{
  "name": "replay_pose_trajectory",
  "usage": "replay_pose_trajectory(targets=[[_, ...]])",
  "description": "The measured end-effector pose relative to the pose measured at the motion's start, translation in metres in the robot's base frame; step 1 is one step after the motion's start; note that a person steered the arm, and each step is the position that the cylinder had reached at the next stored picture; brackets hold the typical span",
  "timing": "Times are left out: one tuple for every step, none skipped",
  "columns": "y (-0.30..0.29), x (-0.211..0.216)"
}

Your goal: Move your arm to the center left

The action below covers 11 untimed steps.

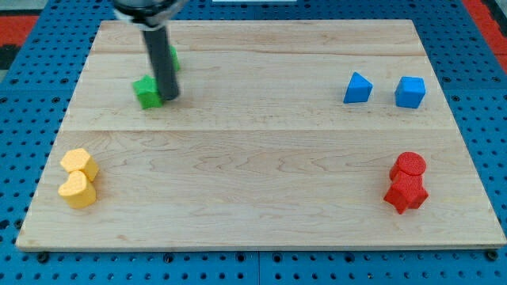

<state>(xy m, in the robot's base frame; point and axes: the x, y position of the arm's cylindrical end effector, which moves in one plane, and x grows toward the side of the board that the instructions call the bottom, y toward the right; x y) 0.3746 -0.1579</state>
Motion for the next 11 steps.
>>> replay_pose_trajectory(targets=[[-0.043,0.000],[-0.029,0.000],[-0.022,0.000],[-0.022,0.000],[-0.022,0.000],[-0.022,0.000],[-0.020,-0.006],[0.002,0.027],[-0.001,0.050],[-0.058,0.048],[-0.114,0.028]])
